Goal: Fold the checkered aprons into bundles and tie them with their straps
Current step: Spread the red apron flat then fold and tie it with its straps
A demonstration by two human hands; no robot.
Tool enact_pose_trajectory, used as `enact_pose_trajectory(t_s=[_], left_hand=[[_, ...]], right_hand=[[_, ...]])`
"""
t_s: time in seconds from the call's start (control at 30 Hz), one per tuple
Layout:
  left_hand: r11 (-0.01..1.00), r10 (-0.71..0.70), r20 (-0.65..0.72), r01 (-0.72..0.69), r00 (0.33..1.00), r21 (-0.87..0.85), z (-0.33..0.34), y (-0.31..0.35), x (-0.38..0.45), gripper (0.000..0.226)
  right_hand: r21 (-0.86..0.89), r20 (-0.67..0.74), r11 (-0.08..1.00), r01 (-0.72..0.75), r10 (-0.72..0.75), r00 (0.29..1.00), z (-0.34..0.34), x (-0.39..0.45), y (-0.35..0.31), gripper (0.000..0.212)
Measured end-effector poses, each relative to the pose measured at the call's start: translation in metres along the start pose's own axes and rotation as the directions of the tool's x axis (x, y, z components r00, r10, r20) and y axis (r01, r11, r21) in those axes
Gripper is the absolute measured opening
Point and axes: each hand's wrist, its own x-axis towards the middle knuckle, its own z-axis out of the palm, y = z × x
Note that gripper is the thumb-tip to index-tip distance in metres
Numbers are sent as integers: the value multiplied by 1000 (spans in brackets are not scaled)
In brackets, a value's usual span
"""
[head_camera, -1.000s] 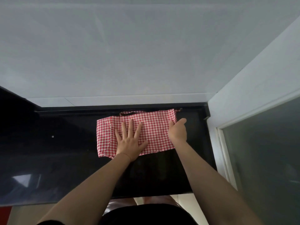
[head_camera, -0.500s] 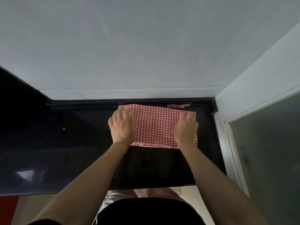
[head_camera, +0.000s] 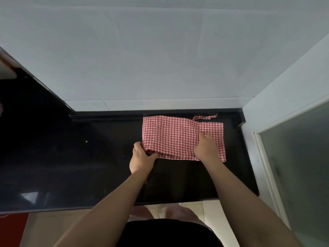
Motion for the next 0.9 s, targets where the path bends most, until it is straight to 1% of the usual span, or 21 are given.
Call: enact_pose_trajectory(t_s=[0.07, 0.1, 0.17, 0.27, 0.33, 0.43, 0.47, 0.5, 0.53, 0.6, 0.63, 0.7, 0.77, 0.83, 0.9], left_hand=[[999, -45, -105, 46, 993, 13, 4, 6, 2, 41], [998, -58, -122, 60, 991, 10, 5, 7, 4, 36], [998, -63, -114, 61, 991, -28, 6, 5, 5, 28], [998, -11, -95, 4, 995, -67, 7, -6, 3, 20], [998, 26, -100, -32, 995, -61, 4, -14, 1, 23], [990, 82, -47, -87, 996, -113, 0, -17, 0, 31], [989, 80, -30, -83, 996, -121, 0, -15, 1, 35], [991, 57, -28, -60, 998, -120, 0, -14, 3, 34], [991, 23, -40, -28, 999, -128, -1, -12, 5, 29], [996, -6, -61, 0, 998, -94, -2, -13, 10, 17], [998, 14, -52, -17, 999, -55, -4, -16, 12, 15], [996, 84, -37, -83, 996, 33, -10, -23, 15, 19], [990, 111, -23, -108, 994, 91, -17, -27, 17, 26], [996, 75, 0, -75, 997, 56, -22, -26, 17, 31], [999, -17, 45, 19, 999, -37, -22, -20, 22, 36]], right_hand=[[-16, -14, 1000, 0, -1, 1000, 3, -4, -1, 71], [-19, -21, 1000, 0, 0, 1000, 5, -6, -1, 73], [-24, -31, 1000, -8, 7, 1000, 11, -11, -2, 76], [-46, -45, 999, -16, 14, 999, 15, -15, -2, 80], [-67, -44, 998, -15, 12, 999, 15, -15, -3, 81], [-83, -35, 996, -11, 8, 999, 15, -15, -4, 81], [-88, -38, 996, -8, 4, 999, 15, -14, -4, 81], [-89, -42, 996, -5, 2, 999, 15, -14, -5, 80], [-88, -43, 996, -3, 0, 999, 14, -14, -5, 80], [-79, -40, 997, 0, -3, 999, 15, -13, -3, 79], [-76, -41, 997, 4, -7, 999, 16, -13, -2, 78], [-73, -48, 997, 8, -12, 999, 18, -12, 1, 76], [-63, -55, 998, 5, -9, 998, 20, -12, 3, 75], [-55, -55, 998, 1, -4, 999, 21, -12, 4, 74], [-53, -56, 999, -2, -1, 998, 21, -12, 3, 73]])
